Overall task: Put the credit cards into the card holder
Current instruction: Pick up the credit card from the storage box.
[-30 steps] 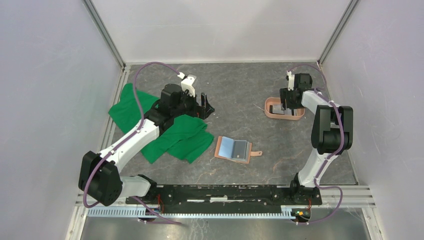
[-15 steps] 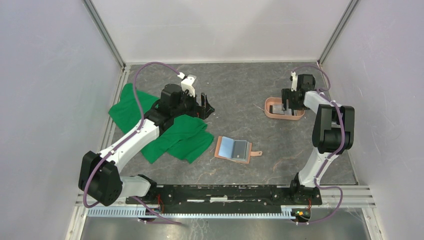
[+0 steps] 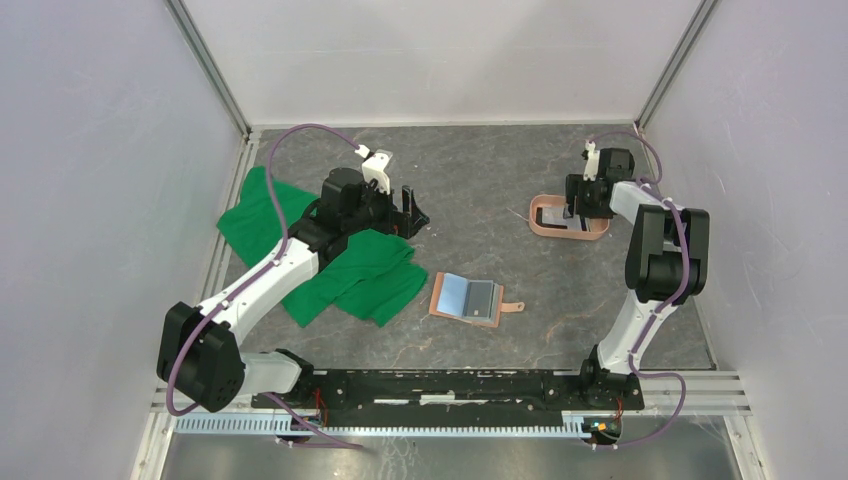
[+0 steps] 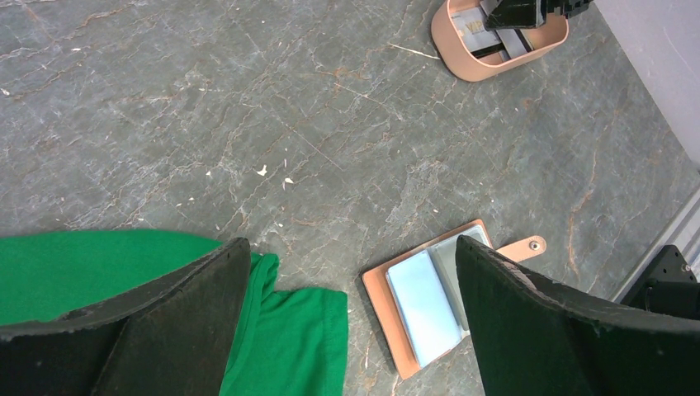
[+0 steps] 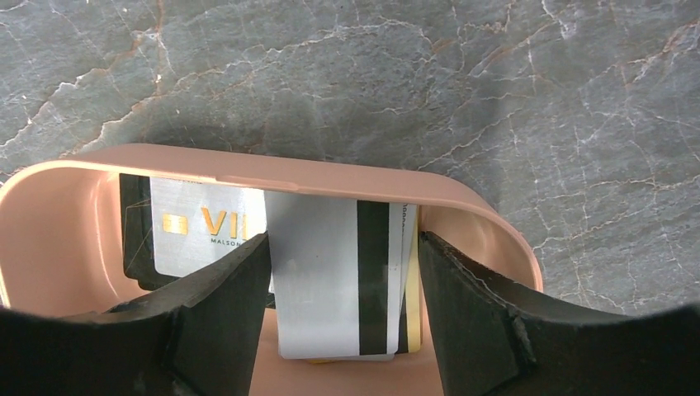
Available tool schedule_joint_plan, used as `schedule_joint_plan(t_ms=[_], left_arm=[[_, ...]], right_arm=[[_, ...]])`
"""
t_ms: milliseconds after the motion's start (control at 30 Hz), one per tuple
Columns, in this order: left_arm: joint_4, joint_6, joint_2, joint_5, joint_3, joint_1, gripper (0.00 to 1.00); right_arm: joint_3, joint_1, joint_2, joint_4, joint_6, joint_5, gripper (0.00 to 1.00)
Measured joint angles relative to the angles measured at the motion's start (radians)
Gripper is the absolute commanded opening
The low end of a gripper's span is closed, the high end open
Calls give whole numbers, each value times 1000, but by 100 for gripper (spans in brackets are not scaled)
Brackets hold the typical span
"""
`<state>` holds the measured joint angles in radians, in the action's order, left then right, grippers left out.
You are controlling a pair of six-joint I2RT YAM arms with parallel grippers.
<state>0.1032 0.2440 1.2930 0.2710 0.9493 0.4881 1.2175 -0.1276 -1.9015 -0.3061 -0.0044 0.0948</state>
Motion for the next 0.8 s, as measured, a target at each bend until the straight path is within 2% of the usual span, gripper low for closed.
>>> schedule_joint_plan(t_ms=[167, 800], left_arm=[[0, 0, 0, 0, 0, 0, 100], [0, 0, 0, 0, -1, 0, 100]], right_arm=[[5, 0, -3, 3, -3, 2, 54], [3, 1, 32, -6, -39, 11, 51]])
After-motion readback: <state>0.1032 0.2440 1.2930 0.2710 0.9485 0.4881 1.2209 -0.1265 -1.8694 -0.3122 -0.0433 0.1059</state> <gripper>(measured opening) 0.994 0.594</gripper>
